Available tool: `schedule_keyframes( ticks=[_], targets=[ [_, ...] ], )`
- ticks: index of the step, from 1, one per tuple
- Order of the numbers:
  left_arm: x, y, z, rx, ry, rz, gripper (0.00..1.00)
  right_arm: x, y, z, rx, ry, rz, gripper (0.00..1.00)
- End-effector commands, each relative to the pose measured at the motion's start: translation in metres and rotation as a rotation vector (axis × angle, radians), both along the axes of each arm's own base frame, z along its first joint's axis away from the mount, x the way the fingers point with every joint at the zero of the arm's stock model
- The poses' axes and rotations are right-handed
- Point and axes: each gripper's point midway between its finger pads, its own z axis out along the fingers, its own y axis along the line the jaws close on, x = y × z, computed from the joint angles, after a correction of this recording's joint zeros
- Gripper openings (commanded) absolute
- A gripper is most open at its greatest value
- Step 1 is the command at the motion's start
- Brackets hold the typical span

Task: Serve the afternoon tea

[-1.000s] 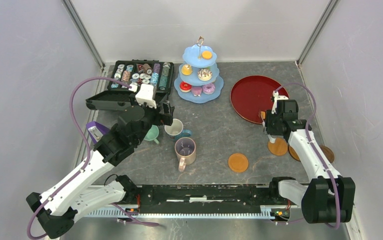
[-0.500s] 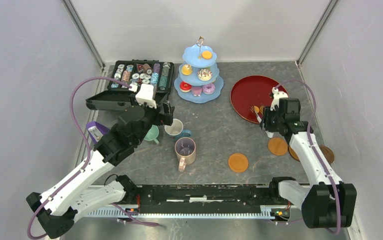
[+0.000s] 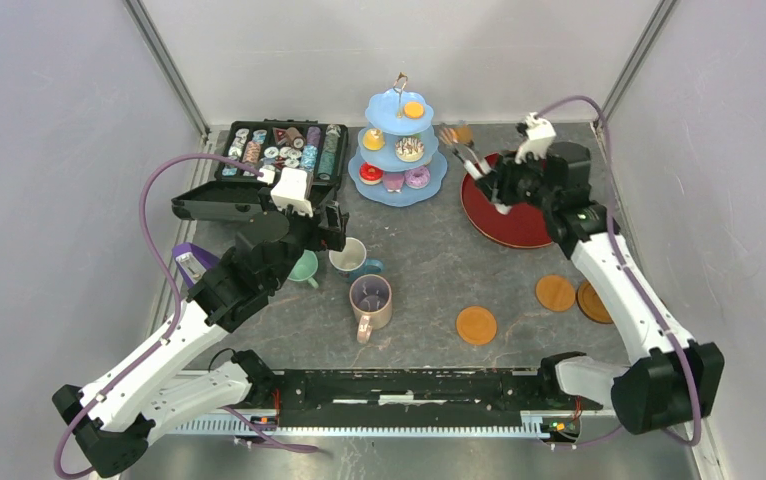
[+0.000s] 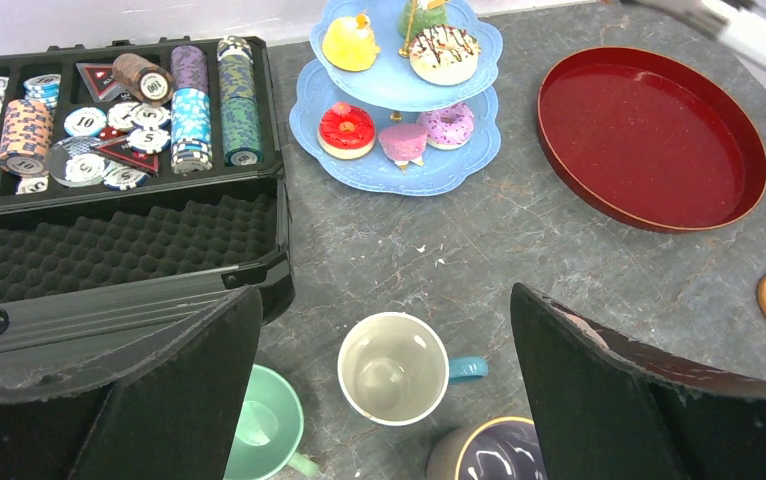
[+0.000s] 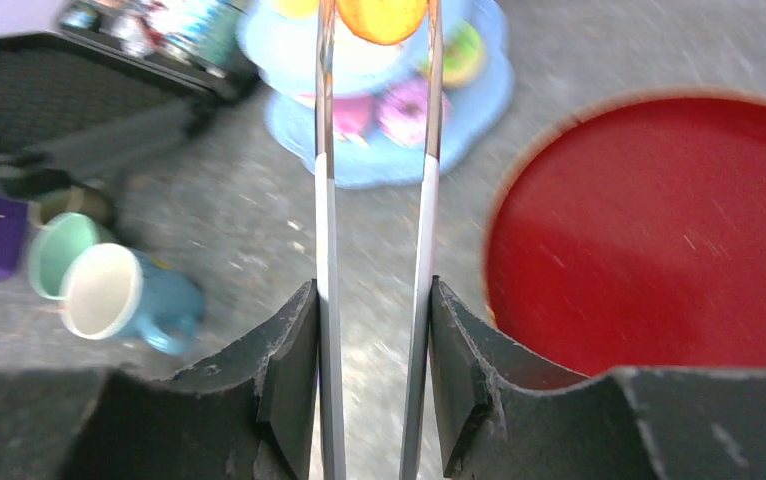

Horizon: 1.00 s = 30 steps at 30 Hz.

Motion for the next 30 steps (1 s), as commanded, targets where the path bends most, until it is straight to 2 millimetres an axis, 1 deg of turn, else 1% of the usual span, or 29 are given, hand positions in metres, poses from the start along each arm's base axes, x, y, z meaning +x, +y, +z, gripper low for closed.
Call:
schedule_keyframes(
  ticks=[1,3,5,6,7,10,14,18,24,30],
  targets=[
    [-0.001,0.001,0.018,-0.060,-0.028,0.013,1.00,0.025,0.062,0.077,0.120,-0.198,0.106,0.10],
    [0.000,0.001,0.017,-0.055,-0.028,0.016,1.00,0.033,0.081,0.088,0.149,-0.220,0.125,0.10],
    [0.001,0.003,0.014,-0.042,-0.021,0.027,0.99,0.043,0.094,0.094,0.166,-0.222,0.134,0.10],
    [0.001,0.003,0.014,-0.040,-0.020,0.030,0.99,0.050,0.099,0.094,0.166,-0.215,0.130,0.10],
    [0.001,0.004,0.014,-0.039,-0.022,0.033,0.99,0.056,0.106,0.089,0.161,-0.197,0.130,0.10],
    [0.001,0.007,0.016,-0.039,-0.030,0.039,0.99,0.067,0.121,0.089,0.140,-0.188,0.133,0.10],
    [0.000,0.008,0.017,-0.038,-0.034,0.044,0.99,0.081,0.129,0.084,0.095,-0.174,0.102,0.11],
    [-0.001,0.006,0.017,-0.045,-0.031,0.033,0.99,0.091,0.133,0.071,0.050,-0.141,0.087,0.14],
    [0.000,0.005,0.015,-0.043,-0.027,0.030,0.99,0.093,0.137,0.055,0.002,-0.115,0.074,0.23],
    [0.000,0.005,0.015,-0.043,-0.025,0.029,0.99,0.093,0.135,0.050,-0.022,-0.107,0.060,0.35]
  ],
)
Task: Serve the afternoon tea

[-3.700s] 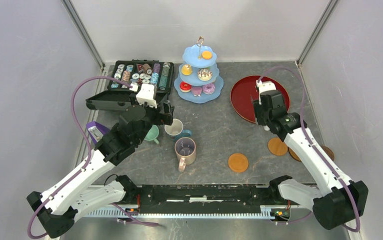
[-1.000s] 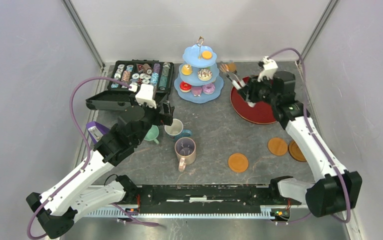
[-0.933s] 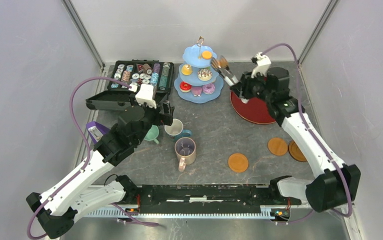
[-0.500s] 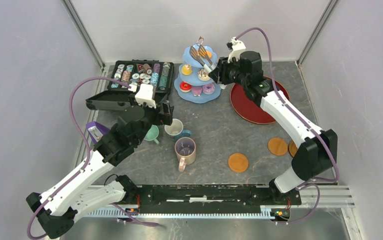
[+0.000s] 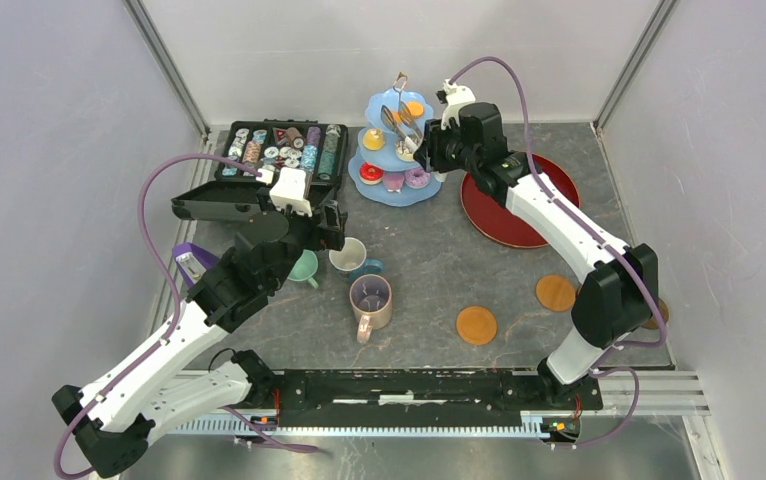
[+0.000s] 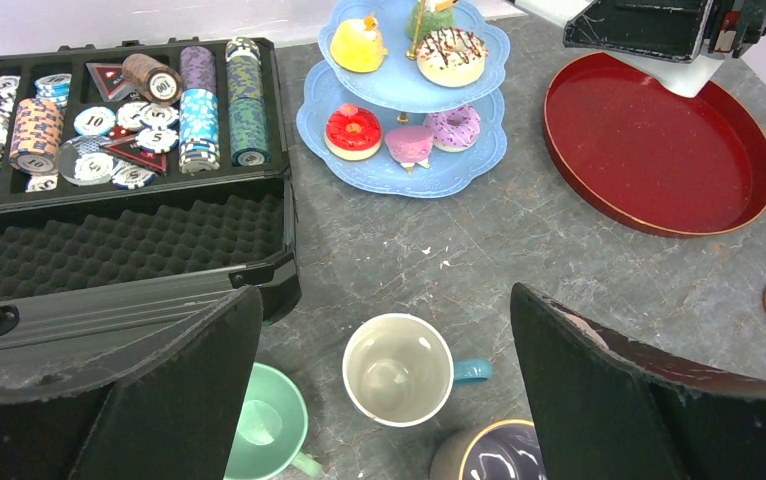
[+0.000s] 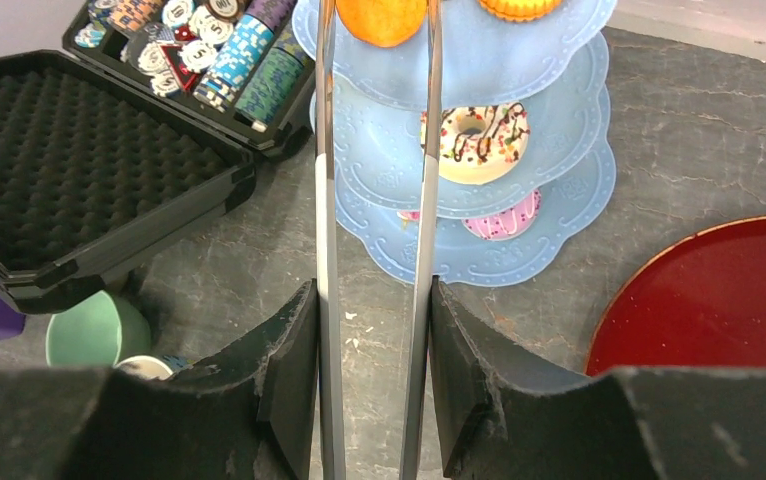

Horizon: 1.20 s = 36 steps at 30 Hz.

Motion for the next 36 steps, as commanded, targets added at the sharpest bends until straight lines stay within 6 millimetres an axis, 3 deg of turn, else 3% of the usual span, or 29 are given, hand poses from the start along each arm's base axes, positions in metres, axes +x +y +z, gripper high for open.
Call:
schedule_keyframes(
  ticks=[1,17,24,31,36],
  targets=[
    [-0.001,0.002,0.014,-0.044,-0.022,0.013,0.99,0.009,0.001,0.036,0.012,-0.104,-0.017,0.36],
    [0.000,0.000,0.013,-0.041,-0.019,0.011,0.99,0.000,0.001,0.044,0.002,-0.143,0.007,0.49],
    [0.000,0.000,0.012,-0.040,-0.014,0.009,0.99,-0.005,-0.003,0.054,0.005,-0.161,0.004,0.48],
    [0.002,-0.005,0.008,-0.033,-0.001,0.000,0.99,-0.024,-0.012,0.071,0.024,-0.184,0.008,0.48],
    [0.002,0.000,0.011,-0.033,-0.013,0.019,0.99,-0.049,-0.029,0.063,-0.005,-0.179,0.005,0.48]
  ],
)
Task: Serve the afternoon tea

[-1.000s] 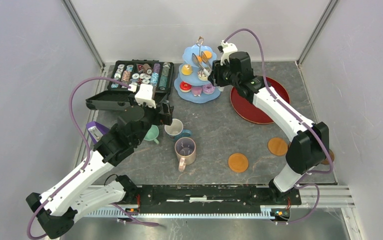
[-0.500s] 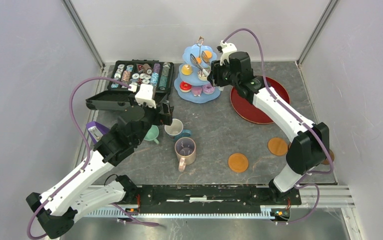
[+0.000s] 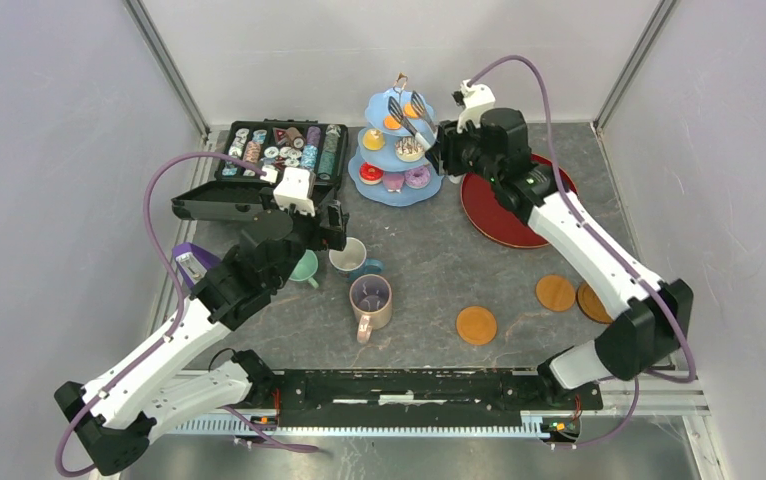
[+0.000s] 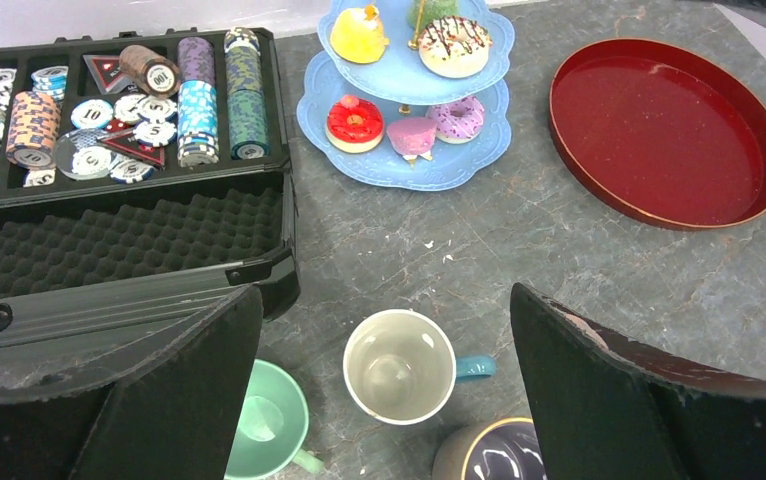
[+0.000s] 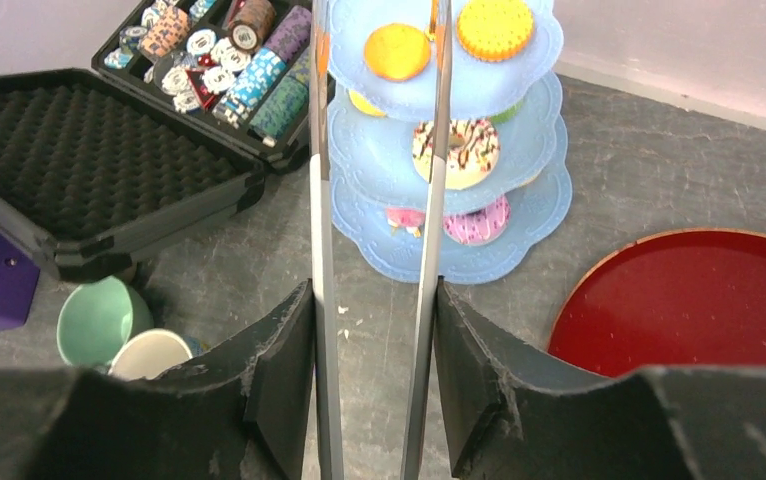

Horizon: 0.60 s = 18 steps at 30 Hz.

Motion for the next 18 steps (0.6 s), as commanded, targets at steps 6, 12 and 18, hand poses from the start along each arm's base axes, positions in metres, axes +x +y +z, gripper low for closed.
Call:
schedule_keyframes(
  ticks=[6,12,18],
  targets=[
    [0.000,0.002,0.017,-0.055,-0.034,0.017,0.99,-0.055,-0.071,-0.014,-0.076,-0.108,-0.159,0.48],
    [0.000,0.001,0.017,-0.056,-0.031,0.015,0.99,-0.083,-0.121,-0.051,-0.176,-0.087,-0.289,0.47],
    [0.000,-0.001,0.017,-0.059,-0.028,0.008,0.99,-0.097,-0.150,-0.076,-0.227,-0.044,-0.390,0.45]
  ],
)
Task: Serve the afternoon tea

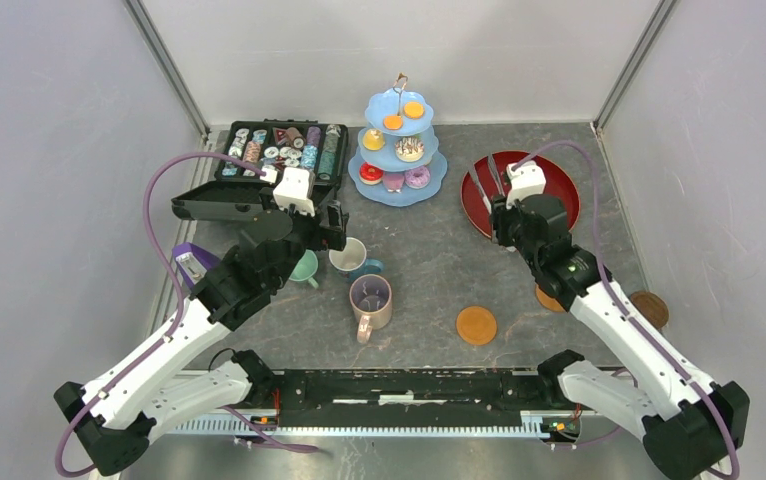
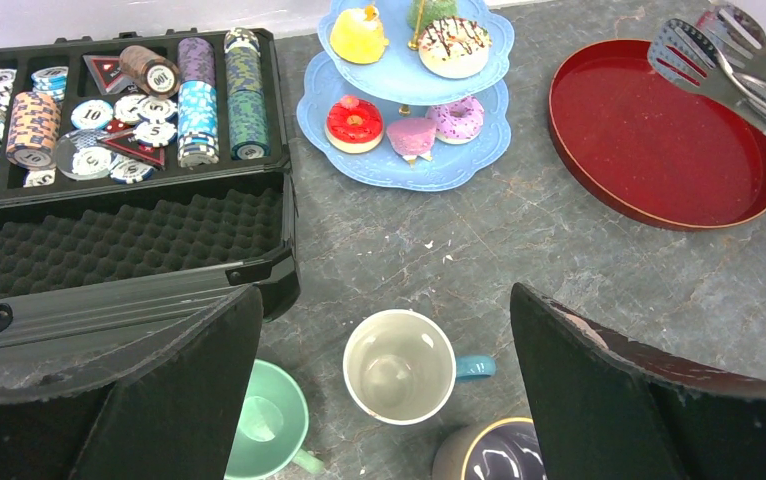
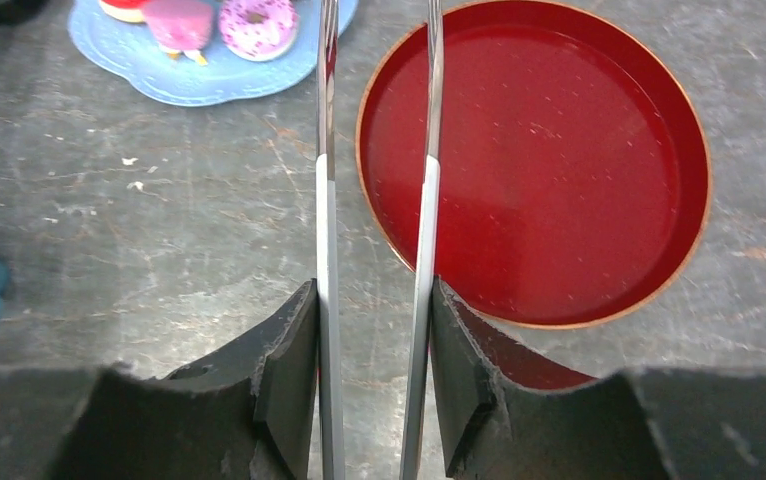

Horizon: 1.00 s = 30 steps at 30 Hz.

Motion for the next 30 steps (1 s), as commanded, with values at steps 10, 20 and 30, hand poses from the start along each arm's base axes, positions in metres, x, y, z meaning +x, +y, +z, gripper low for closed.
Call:
schedule_keyframes(
  ticks=[10,20,30],
  targets=[
    [-0.001,-0.001,0.016,-0.063,-0.026,0.003,0.99,0.031,-0.061,-0.071,0.104,0.086,-0.232,0.48],
    [0.000,0.000,0.018,-0.046,-0.035,0.002,1.00,0.053,-0.085,-0.124,0.127,0.143,-0.338,0.54],
    [-0.002,0.002,0.022,-0.051,-0.050,0.001,1.00,0.061,-0.088,-0.147,0.041,0.249,-0.326,0.65]
  ],
)
